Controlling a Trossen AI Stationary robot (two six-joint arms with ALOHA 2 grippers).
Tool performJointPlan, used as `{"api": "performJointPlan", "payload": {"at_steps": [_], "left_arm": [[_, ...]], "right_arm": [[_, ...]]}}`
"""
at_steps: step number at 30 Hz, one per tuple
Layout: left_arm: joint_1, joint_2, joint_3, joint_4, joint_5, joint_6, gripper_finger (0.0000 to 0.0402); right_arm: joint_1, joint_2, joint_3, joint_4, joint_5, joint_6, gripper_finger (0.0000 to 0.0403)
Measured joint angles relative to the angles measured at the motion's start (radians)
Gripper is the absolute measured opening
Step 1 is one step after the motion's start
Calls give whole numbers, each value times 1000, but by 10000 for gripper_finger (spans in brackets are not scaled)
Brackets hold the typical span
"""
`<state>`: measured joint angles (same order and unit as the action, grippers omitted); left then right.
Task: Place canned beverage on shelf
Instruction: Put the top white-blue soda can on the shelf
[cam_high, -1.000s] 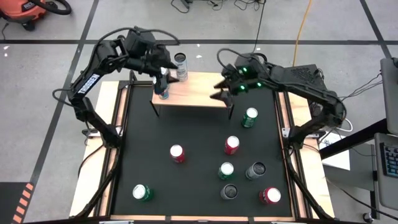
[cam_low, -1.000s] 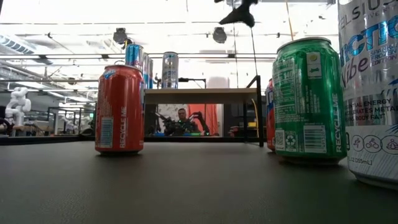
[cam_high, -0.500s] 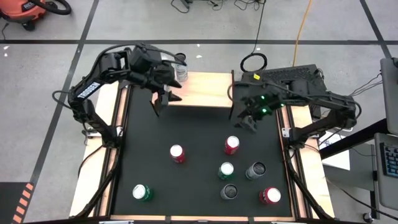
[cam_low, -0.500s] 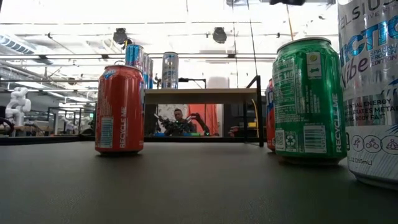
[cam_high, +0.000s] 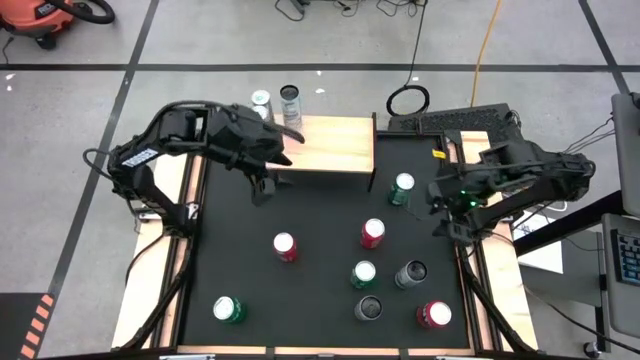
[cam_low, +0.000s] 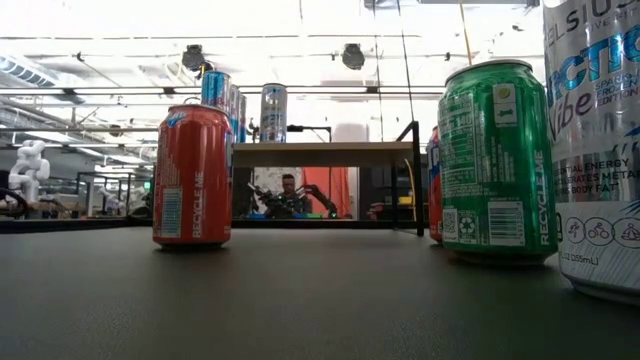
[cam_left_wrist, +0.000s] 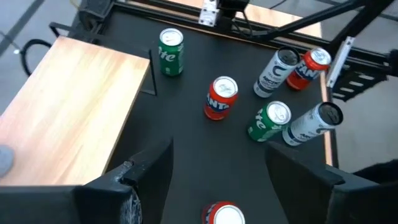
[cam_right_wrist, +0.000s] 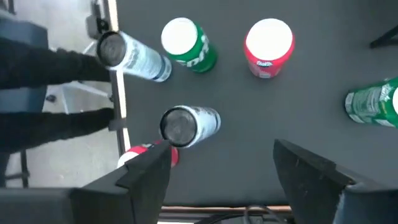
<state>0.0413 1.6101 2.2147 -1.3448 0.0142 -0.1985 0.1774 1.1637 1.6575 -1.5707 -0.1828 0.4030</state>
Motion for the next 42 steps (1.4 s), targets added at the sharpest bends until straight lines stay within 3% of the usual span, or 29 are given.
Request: {"api": "performJointPlan", "payload": {"at_steps": [7, 12, 19, 29, 42], "left_arm": [[-80, 24, 1, -1, -164, -113, 254], [-104, 42, 0, -3, -206, -163, 254], [-131, 66, 0, 1, -210, -211, 254], [-167, 72, 0, -1, -210, -210, 254], [-207, 72, 0, 3, -211, -185, 254]], "right_arm": [[126, -11, -44, 14, 50, 36, 287], [187, 23, -88, 45, 127, 96, 328], [280, 81, -129, 152, 131, 130, 331], [377, 209, -129, 273, 132, 326, 355], [459, 270, -143, 243, 238, 451, 360]]}}
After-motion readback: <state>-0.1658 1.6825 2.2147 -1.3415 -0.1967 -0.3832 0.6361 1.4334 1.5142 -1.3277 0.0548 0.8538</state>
